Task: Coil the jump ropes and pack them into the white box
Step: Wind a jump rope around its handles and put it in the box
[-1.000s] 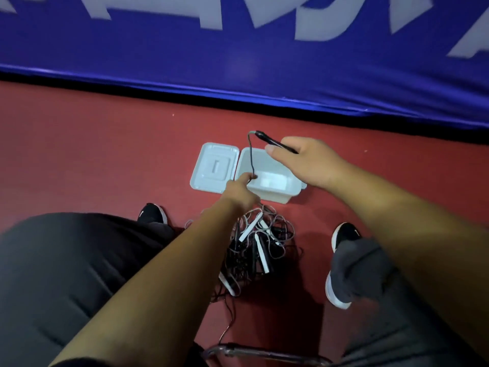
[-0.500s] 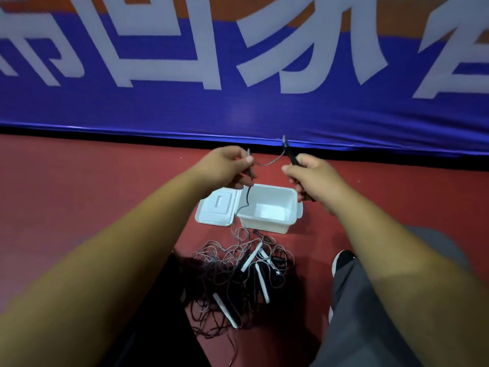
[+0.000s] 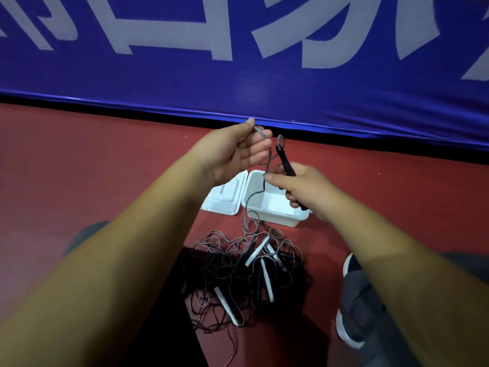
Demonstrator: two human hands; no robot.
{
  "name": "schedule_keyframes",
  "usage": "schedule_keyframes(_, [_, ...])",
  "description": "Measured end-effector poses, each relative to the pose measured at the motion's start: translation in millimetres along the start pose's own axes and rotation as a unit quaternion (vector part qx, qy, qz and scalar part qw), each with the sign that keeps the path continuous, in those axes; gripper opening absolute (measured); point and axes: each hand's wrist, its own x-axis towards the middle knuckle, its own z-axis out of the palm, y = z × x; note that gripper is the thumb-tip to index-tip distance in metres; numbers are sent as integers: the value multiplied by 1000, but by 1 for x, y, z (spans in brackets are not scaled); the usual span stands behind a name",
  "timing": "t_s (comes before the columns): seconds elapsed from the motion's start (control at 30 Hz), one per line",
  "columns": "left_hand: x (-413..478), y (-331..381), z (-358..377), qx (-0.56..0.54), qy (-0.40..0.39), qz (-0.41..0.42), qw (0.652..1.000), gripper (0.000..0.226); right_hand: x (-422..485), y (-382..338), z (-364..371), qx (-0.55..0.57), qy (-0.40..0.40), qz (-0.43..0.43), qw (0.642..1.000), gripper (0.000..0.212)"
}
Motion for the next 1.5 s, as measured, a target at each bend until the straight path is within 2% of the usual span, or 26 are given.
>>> schedule_keyframes(0.17, [22,0,-10,-25,18,-9,999,41,14,-7,3,47,8,2,999,16])
schedule_keyframes(0.27, [33,-7,-17,138,50,3,989,36,18,-19,2,116,44,-13,992,15])
schedule_keyframes(0.33, [35,-21,-22,309,13,5,951,23,20,-28,-3,153,70,-27,985,18])
schedule_keyframes(0.4, [34,-42,-27,458,-83,-5,885,24,21,-35,-11,188,85,-36,978,18])
schedule_keyframes(0.47, [32,-58,-31,527,-119,-24,841,22,23,-38,-20,236,100,-37,966,16])
schedule_keyframes(0.57, [26,-65,-34,566,-113,-19,817,16,25,-36,-32,268,149,-34,951,17])
schedule_keyframes(0.63, [23,-64,-32,534,-112,-23,838,20,28,-27,-39,218,194,-15,956,20])
schedule_keyframes(0.7, [19,-61,-27,451,-101,-37,886,21,30,-13,-44,144,208,43,966,27])
schedule_keyframes(0.8, [14,-52,-16,333,-70,-18,940,20,24,7,-40,46,104,172,979,28])
schedule_keyframes(0.87, [13,-45,-10,239,-41,-16,970,17,17,14,-31,1,23,210,977,20])
schedule_keyframes(0.97, [16,-38,-7,106,1,-31,994,14,9,19,-17,3,-45,179,983,18])
schedule_keyframes(1.07, [20,-32,-8,7,31,-28,999,16,2,17,-8,15,-98,154,983,20])
schedule_keyframes(1.17, [31,-28,-14,-57,50,-20,997,21,0,10,-6,40,-74,125,989,15])
schedule_keyframes(1.23, [35,-30,-17,-35,43,-35,998,22,1,1,-7,74,-28,106,991,13])
schedule_keyframes(1.37, [26,-41,-8,124,-23,-68,990,37,1,-16,-14,147,47,72,985,15])
schedule_keyframes(1.5, [25,-53,-4,307,-75,-13,949,39,3,-26,-23,225,92,42,969,17])
